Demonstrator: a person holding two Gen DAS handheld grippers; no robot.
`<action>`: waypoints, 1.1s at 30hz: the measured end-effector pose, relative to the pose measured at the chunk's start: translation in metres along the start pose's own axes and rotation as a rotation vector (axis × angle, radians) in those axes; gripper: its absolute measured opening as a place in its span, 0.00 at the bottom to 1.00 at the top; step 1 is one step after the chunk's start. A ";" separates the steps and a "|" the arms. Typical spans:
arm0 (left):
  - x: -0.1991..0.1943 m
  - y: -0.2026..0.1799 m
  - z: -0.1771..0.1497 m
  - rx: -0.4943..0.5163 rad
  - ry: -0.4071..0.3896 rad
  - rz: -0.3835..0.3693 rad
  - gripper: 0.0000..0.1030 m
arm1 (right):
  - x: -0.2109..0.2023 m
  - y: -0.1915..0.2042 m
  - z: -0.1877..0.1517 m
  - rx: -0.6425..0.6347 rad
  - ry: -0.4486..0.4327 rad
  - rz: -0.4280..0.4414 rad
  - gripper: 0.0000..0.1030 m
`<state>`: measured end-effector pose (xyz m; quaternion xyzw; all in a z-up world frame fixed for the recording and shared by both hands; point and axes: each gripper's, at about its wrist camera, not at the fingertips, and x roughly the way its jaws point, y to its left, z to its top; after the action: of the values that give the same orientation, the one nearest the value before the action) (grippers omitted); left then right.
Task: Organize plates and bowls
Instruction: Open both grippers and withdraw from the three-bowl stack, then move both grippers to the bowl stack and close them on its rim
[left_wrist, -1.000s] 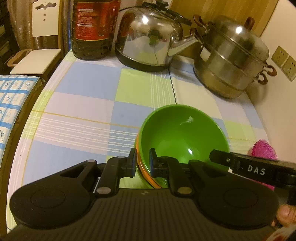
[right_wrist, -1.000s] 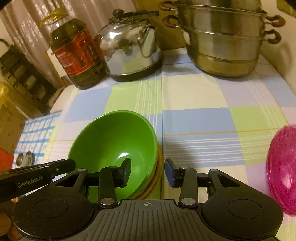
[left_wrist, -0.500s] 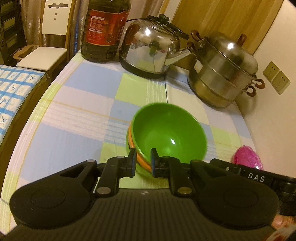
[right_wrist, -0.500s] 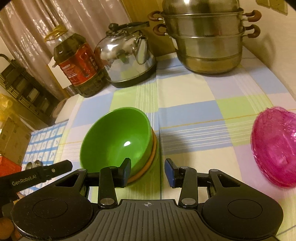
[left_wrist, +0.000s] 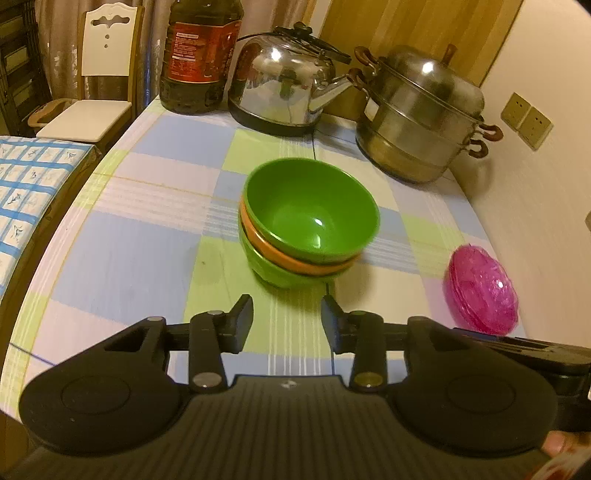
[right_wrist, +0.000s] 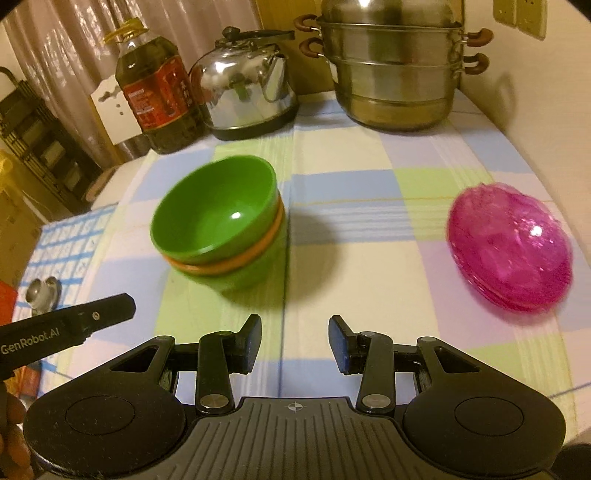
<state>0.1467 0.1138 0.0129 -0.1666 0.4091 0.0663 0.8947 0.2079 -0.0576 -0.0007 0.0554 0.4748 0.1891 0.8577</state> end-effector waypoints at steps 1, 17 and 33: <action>-0.002 -0.002 -0.003 0.005 -0.001 -0.001 0.36 | -0.003 -0.002 -0.004 0.000 0.002 -0.009 0.40; -0.011 -0.026 -0.026 0.069 0.001 -0.003 0.39 | -0.035 -0.031 -0.033 0.038 0.003 -0.061 0.41; -0.011 -0.025 -0.012 0.046 -0.027 -0.026 0.40 | -0.049 -0.040 -0.019 0.109 -0.045 0.002 0.41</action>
<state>0.1375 0.0863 0.0198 -0.1506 0.3960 0.0477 0.9046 0.1794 -0.1147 0.0166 0.1066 0.4651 0.1627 0.8636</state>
